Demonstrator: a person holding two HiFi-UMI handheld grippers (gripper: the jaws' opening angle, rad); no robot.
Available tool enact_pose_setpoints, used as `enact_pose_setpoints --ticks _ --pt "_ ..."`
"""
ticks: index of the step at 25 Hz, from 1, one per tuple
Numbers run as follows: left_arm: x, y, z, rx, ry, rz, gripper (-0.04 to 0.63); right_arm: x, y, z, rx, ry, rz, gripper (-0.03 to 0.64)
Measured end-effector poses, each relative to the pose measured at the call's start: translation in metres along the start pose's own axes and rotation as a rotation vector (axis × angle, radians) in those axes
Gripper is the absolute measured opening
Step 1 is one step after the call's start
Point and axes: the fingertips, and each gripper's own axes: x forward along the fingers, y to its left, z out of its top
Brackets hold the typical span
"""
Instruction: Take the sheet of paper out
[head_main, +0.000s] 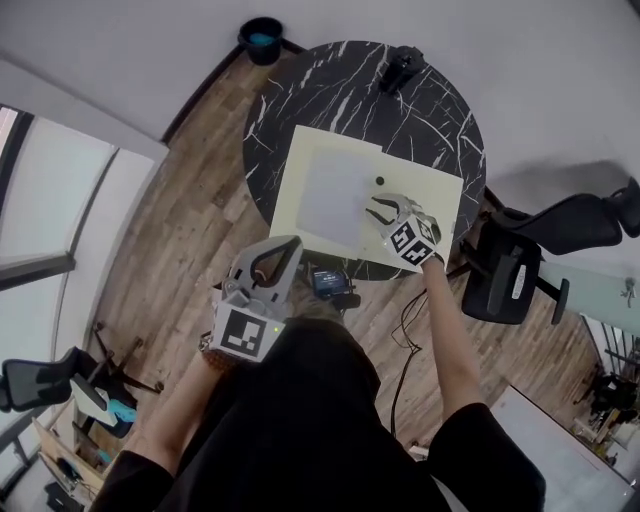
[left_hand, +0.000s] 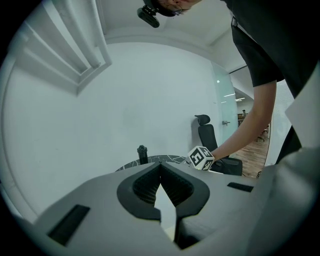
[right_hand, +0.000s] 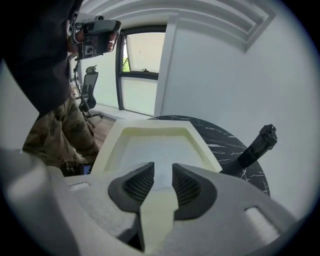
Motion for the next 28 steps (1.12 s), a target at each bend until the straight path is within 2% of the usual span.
enact_pose_setpoints --ticks 4,10,28 --pt "0.002 0.004 -0.005 -0.018 0.014 0.015 -0.002 0.027 -0.001 -0.011 -0.036 0.061 0.068 0.115" --pt "0.000 0.013 -0.012 -0.025 0.028 0.030 -0.002 0.057 0.012 -0.024 -0.031 0.116 0.134 0.115" --pt "-0.006 0.019 -0.022 -0.046 0.069 0.056 -0.002 0.086 0.016 -0.042 -0.072 0.216 0.144 0.115"
